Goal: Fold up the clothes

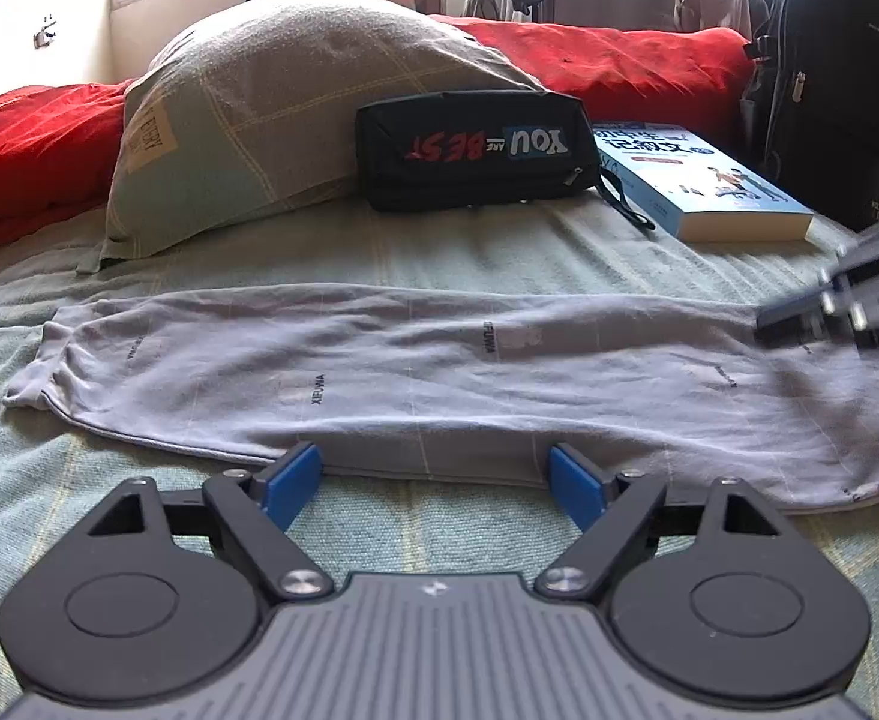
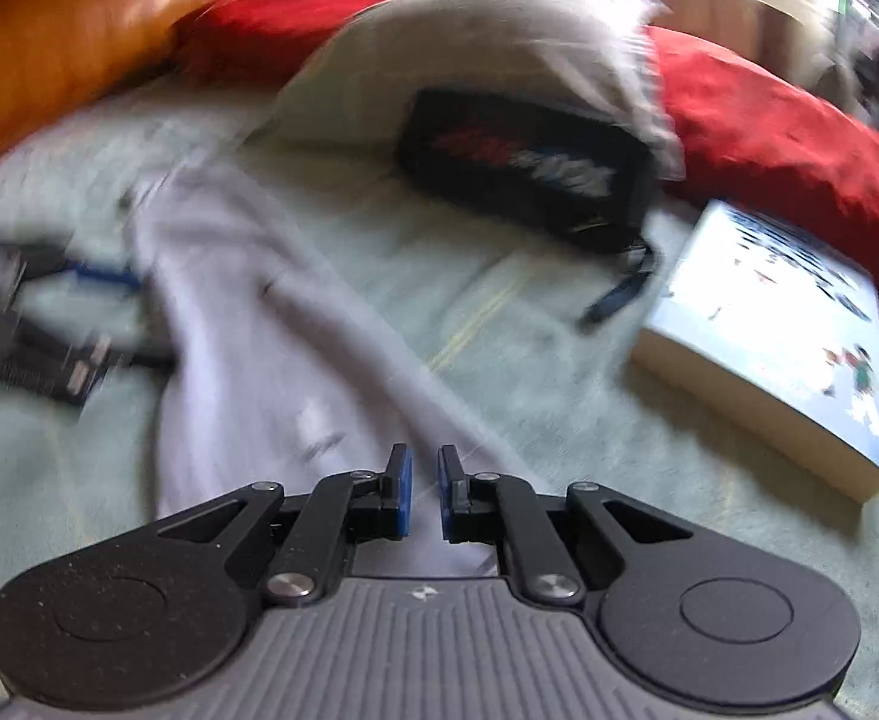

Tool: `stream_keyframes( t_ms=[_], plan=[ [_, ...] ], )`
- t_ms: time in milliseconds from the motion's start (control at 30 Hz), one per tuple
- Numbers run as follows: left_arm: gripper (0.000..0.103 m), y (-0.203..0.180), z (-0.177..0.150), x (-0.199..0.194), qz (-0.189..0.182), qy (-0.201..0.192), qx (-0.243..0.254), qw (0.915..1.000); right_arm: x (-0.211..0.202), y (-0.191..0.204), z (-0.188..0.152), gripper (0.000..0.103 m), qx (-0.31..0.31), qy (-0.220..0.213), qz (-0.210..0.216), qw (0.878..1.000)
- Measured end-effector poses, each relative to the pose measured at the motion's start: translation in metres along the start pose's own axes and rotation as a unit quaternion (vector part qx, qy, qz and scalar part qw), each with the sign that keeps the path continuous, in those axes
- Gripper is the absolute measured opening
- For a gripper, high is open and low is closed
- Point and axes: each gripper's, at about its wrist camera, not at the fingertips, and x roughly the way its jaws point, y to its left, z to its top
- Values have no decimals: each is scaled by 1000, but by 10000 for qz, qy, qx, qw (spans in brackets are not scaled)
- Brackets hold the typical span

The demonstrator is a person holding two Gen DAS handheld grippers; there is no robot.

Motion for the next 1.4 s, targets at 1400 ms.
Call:
stream_keyframes(
  t_ms=[1400],
  plan=[
    [86,3,0,3,-37,26,-54,10000,24,-5,-3,4,-399,-460,-1252,9903]
  ],
)
